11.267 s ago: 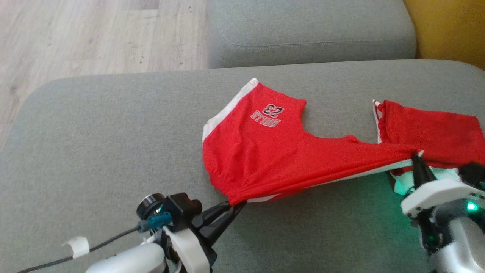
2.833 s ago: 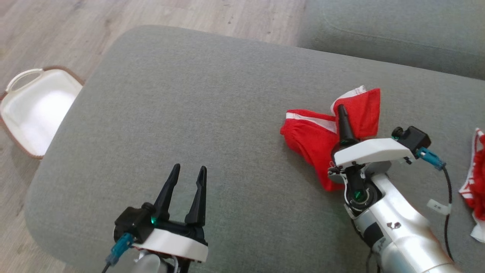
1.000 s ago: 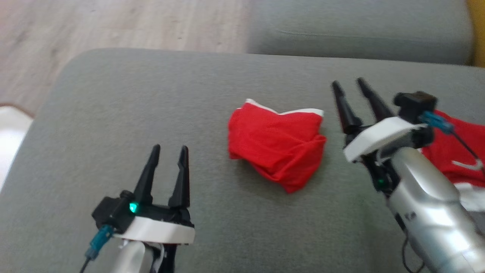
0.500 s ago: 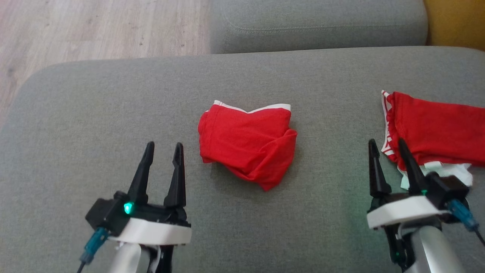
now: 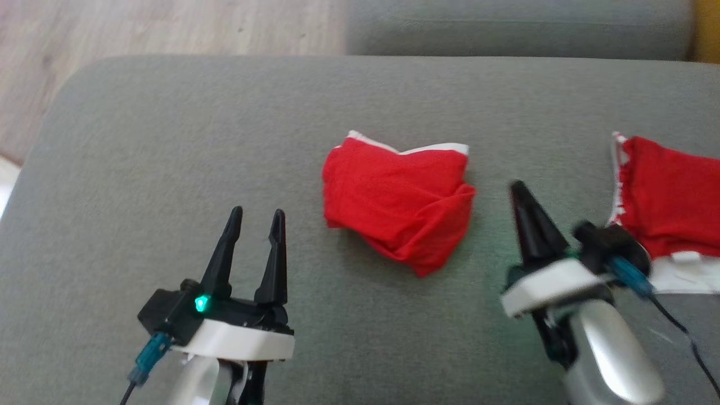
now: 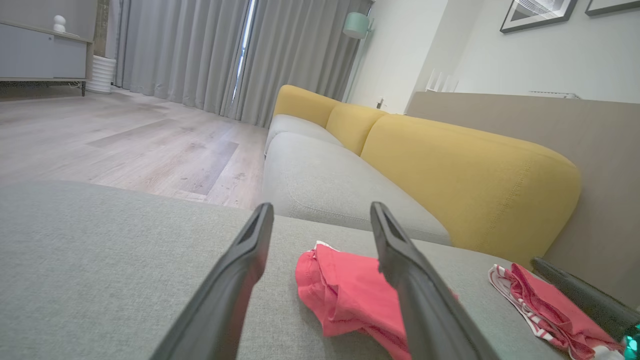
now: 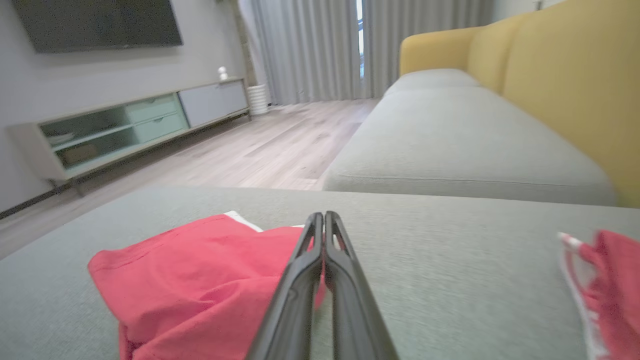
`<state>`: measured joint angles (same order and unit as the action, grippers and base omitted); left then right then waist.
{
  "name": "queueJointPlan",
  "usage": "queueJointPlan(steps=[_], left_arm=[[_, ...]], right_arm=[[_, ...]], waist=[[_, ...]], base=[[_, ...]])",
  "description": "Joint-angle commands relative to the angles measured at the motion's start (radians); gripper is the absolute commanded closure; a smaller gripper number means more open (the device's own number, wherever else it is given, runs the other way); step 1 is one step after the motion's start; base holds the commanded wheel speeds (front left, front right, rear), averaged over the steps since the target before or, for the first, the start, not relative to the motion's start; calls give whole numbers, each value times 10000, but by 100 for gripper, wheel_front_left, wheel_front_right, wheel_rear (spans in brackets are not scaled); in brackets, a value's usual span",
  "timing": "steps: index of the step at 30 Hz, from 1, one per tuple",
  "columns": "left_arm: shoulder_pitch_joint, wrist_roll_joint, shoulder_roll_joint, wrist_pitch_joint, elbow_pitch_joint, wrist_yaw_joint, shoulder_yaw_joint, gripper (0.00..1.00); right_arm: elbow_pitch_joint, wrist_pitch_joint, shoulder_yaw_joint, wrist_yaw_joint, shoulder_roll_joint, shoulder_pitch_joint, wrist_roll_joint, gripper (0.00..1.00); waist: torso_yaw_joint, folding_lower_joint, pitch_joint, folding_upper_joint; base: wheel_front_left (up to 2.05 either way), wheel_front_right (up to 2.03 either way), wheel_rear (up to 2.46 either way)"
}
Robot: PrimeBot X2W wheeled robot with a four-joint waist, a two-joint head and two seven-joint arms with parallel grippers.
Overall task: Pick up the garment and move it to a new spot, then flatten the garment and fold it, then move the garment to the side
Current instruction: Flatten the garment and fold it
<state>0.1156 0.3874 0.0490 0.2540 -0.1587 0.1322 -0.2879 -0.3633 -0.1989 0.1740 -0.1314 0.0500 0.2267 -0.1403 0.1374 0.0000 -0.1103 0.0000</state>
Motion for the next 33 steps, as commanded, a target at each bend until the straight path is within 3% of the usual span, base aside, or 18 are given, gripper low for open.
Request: queueJointPlan(steps=[1,11,22,33], left_arm=[[436,54,13,78,294,-15,268,0],[540,140,13,78,164,-15,141,0],[361,163,13,78,137,-15,318,0],[495,256,13,78,207,-15,121,0]], right_arm=[[140,73,369,7,4,466,106,100],[-2655,842,1699,7,4,1776,-100,100],[-3553,821,2996,7,3,1307,-1162,100],[-3313,251,1554,7,11,2731,-526,100]], waist=[[254,0,-199,0],[788,0,-341,0],[101,0,120,0],[570,0,-146,0]], base=[[0,0,0],[0,0,0],[0,0,0],[0,0,0]])
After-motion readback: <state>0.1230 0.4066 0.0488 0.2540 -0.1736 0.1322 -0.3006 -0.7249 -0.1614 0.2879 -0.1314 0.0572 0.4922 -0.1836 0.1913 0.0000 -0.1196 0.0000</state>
